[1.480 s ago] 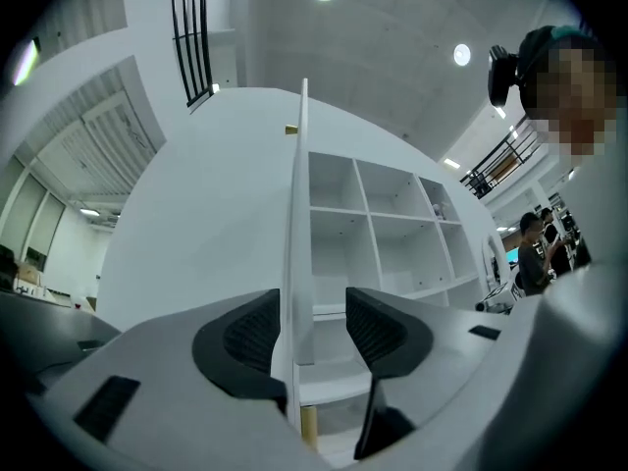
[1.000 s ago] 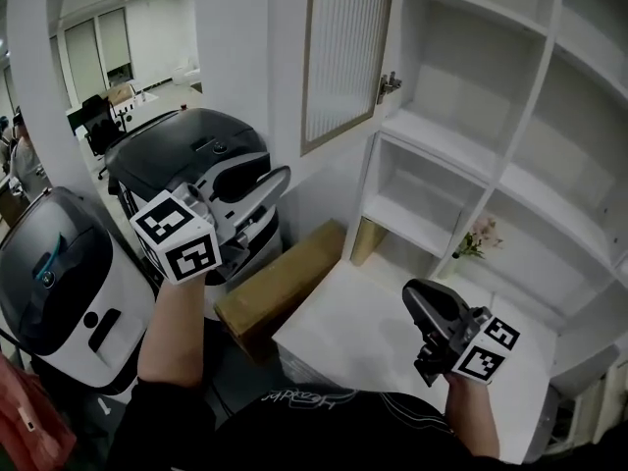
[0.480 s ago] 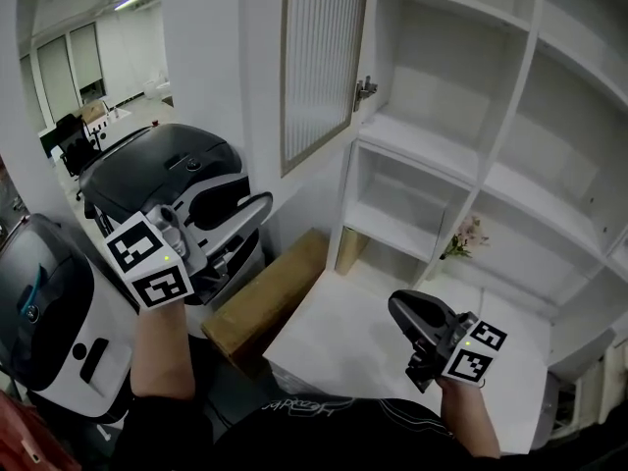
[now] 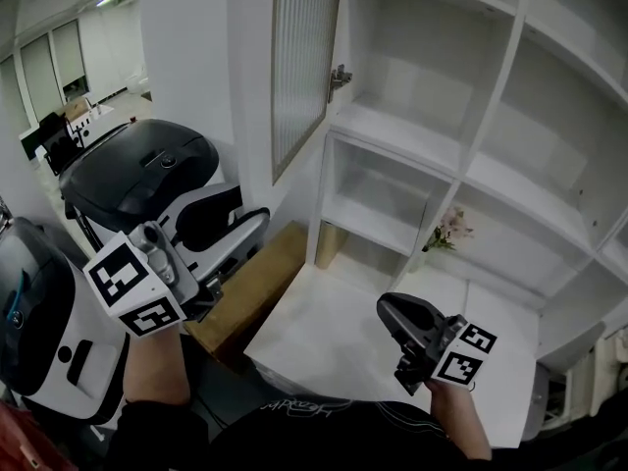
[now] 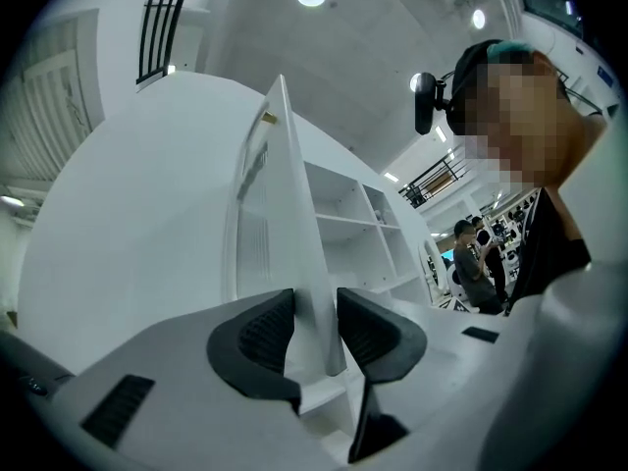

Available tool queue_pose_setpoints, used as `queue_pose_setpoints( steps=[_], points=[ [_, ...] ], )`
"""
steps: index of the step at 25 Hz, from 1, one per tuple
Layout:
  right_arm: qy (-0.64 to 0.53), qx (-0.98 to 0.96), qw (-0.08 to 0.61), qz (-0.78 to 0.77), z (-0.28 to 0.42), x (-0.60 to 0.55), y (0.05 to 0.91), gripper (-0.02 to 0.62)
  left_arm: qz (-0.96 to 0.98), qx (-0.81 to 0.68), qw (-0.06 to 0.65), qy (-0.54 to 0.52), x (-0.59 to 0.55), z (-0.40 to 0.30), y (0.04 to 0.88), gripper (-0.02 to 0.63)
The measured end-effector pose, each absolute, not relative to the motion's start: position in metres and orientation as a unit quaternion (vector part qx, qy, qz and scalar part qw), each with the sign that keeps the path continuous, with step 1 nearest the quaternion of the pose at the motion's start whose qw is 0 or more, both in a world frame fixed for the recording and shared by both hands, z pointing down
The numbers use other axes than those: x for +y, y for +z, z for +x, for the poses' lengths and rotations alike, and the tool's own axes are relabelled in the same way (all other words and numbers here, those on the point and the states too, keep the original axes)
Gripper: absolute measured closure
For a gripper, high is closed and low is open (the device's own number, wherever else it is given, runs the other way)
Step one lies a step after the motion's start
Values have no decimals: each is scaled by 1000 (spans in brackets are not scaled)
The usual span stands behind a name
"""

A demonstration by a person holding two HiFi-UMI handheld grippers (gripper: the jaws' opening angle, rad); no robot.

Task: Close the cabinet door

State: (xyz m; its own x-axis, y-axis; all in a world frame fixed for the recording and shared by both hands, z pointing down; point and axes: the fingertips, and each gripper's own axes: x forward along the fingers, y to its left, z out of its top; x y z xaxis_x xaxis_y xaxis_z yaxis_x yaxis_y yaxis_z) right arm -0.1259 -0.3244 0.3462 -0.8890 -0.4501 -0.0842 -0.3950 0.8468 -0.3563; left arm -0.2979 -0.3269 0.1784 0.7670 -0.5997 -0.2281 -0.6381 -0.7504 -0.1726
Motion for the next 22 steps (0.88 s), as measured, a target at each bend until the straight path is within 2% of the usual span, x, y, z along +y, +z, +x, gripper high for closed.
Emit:
queue_pose_setpoints(
  steps=[15,22],
  points=[
    [-135,966,88,-201,-61,-310,314,534,-889,433,125,83,-322,-220,181,460],
    [-126,971,93,-182,-53,-301,308,534,-878,455,126,75,-322,-196,181,459]
  ],
)
